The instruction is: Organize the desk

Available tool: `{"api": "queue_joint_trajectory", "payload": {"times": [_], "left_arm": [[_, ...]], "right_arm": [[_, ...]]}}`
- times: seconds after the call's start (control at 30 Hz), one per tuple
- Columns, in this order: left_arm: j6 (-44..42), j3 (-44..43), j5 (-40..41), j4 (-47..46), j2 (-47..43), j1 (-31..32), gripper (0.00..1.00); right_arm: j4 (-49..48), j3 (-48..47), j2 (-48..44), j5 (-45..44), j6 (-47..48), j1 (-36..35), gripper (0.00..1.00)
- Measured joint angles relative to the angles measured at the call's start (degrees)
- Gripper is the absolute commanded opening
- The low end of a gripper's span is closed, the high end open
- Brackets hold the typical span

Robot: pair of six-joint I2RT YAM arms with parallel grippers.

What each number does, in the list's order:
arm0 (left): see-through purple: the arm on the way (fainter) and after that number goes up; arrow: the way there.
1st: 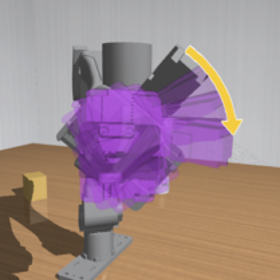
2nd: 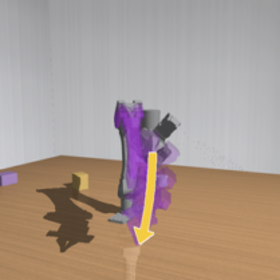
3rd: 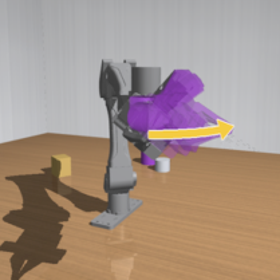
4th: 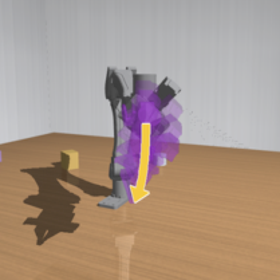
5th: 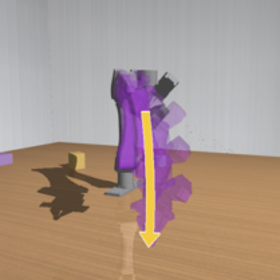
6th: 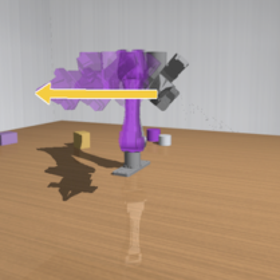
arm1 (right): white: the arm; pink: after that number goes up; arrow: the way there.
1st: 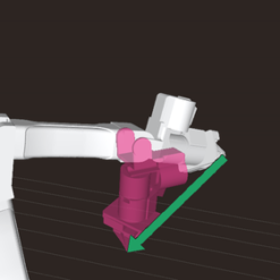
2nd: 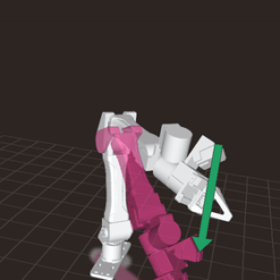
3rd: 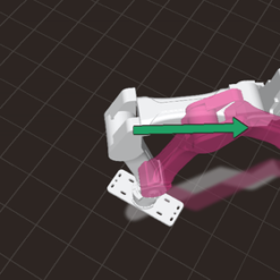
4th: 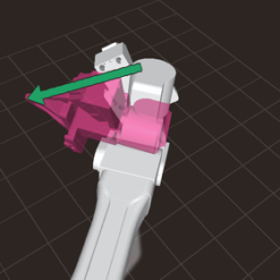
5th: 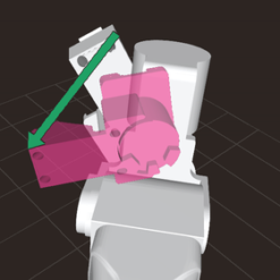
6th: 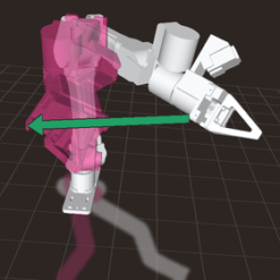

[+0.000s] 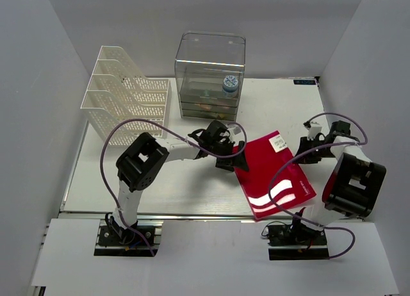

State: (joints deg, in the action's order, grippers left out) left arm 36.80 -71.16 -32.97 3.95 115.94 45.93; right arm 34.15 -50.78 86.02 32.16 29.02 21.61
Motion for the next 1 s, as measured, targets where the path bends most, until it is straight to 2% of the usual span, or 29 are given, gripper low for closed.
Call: {"api": "queue_joint_trajectory", "payload": {"times": [0.03,0.07,0.13,0.3,0.43,0.67,1.0], "left_arm": [[0.1,-0.9,-0.3,0.3,0.6,0.3,0.98],[0.2,-1.7,-0.5,0.5,1.2,0.5,0.98],[0.3,-3.0,-0.7,1.0,2.1,0.9,0.98],[0.3,-5.0,-1.3,1.6,3.6,1.5,0.98],[0.1,-5.2,-1.6,1.8,3.7,1.6,0.98],[0.1,-6.2,-3.5,1.6,4.8,1.6,0.98],[0.1,-9.9,-5.4,2.4,7.6,2.5,0.98]], "right_arm": [[-0.1,0.0,1.1,-0.3,0.1,-0.1,0.24],[-0.2,-0.1,2.3,-0.8,0.3,-0.2,0.38],[-0.6,-0.2,4.6,-2.3,0.9,-0.3,0.51],[-0.5,-2.3,8.2,-5.1,2.5,-0.4,0.63],[-0.4,-3.9,9.6,-7.0,4.1,-0.4,0.65],[2.6,-9.2,14.8,-4.5,6.8,-0.4,0.59],[13.9,-18.4,22.0,-4.3,16.2,-1.5,0.56]]}}
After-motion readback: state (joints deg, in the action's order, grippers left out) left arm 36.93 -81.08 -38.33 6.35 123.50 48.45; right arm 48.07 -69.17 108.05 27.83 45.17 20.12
